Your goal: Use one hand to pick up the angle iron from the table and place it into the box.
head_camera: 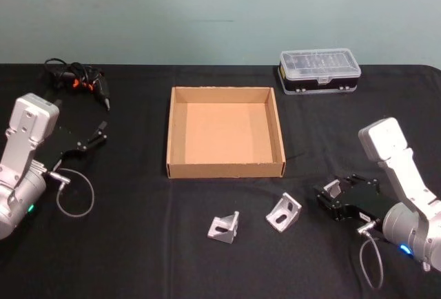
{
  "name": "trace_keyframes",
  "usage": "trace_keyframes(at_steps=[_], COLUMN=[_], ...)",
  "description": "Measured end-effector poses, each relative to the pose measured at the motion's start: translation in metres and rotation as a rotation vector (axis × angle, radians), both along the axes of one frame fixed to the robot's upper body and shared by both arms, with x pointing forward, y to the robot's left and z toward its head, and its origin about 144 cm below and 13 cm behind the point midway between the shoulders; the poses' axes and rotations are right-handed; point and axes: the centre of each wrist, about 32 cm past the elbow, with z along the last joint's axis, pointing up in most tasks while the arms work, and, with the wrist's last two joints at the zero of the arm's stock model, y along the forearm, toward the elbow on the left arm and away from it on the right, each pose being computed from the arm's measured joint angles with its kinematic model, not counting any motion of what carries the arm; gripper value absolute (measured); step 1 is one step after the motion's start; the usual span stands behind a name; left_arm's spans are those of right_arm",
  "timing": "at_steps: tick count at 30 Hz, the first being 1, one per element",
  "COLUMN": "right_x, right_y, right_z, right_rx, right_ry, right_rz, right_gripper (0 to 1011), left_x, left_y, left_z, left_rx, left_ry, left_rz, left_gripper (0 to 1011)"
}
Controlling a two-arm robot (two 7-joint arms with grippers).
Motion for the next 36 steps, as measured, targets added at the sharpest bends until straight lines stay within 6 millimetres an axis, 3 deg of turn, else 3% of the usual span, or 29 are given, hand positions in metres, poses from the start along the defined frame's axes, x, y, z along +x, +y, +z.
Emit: trace_keyframes(at_steps=[11,20,29,36], right_x=[-0.002,0.008,0.058,0.102], right_y=[0.003,0.011,0.03,0.049], right_z=[0.006,0.037,0.062,0.061], right_rx=[0.002,0.0,-0.022,-0.034], right_ry=[-0.04,-0.143,-0.201,-0.18], right_rz=[0.017,0.092,0.174,0.206], right_gripper=[478,478,478,478], left_x=[0.0,0.0,0.0,0.0], left_y=[0.0,0.0,0.0,0.0], left_z=[0.0,0.0,0.0,0.0], left_rx=[0.0,0.0,0.0,0.0], left_ry=[0.0,0.0,0.0,0.0], left_rz=[0.0,0.0,0.0,0.0], left_gripper=[1011,1011,1011,1011])
